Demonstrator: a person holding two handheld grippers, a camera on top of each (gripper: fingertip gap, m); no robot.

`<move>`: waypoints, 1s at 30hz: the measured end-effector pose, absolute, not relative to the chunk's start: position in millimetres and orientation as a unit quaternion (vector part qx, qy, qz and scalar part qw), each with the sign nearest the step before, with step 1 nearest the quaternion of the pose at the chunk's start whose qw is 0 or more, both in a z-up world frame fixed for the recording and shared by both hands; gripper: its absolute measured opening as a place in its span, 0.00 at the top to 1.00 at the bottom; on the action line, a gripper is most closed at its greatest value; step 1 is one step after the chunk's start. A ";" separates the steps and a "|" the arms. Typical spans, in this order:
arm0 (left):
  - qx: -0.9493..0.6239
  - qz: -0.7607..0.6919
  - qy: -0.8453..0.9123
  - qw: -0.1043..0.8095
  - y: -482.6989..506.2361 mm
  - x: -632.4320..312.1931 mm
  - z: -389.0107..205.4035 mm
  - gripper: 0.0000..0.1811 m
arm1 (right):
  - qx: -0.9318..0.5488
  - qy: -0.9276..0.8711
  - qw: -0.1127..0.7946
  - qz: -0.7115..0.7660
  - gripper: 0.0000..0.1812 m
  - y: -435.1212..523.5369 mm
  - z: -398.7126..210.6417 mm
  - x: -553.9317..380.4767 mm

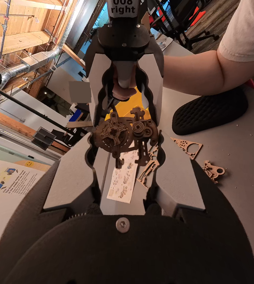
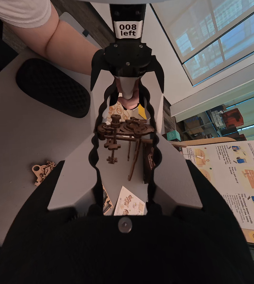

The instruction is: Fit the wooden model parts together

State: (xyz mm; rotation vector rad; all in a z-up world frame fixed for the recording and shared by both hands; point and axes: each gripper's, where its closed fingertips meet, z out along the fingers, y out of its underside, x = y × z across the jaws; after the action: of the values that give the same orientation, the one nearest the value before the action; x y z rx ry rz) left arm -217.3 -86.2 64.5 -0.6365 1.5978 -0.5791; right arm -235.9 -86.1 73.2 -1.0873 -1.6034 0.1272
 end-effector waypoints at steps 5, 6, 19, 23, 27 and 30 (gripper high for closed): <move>-0.267 -0.244 0.707 0.607 -89.0 -217.6 58.9 0.56 | -0.459 -0.690 0.555 0.068 0.62 -91.8 71.0 -236.0; -0.266 -0.244 0.708 0.607 -89.2 -217.4 58.6 0.56 | -0.457 -0.691 0.555 0.071 0.62 -92.5 71.1 -235.8; -0.274 -0.230 0.679 0.641 -80.1 -217.0 70.7 0.57 | -0.454 -0.680 0.570 0.084 0.69 -90.6 79.4 -231.3; -0.270 -0.240 0.668 0.651 -79.8 -215.6 74.4 0.57 | -0.449 -0.673 0.581 0.089 0.69 -91.8 84.9 -232.1; -0.279 -0.248 0.660 0.652 -79.5 -212.0 73.6 0.56 | -0.449 -0.674 0.582 0.075 0.71 -92.7 86.4 -231.0; -0.296 -0.256 0.652 0.650 -79.2 -209.2 74.5 0.57 | -0.442 -0.670 0.592 0.070 0.72 -94.4 91.3 -231.4</move>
State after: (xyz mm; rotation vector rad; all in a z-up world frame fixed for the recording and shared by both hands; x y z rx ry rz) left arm -209.2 -79.2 74.5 -0.6733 1.4809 -0.5813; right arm -231.4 -94.4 91.3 -1.0287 -1.5588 0.1622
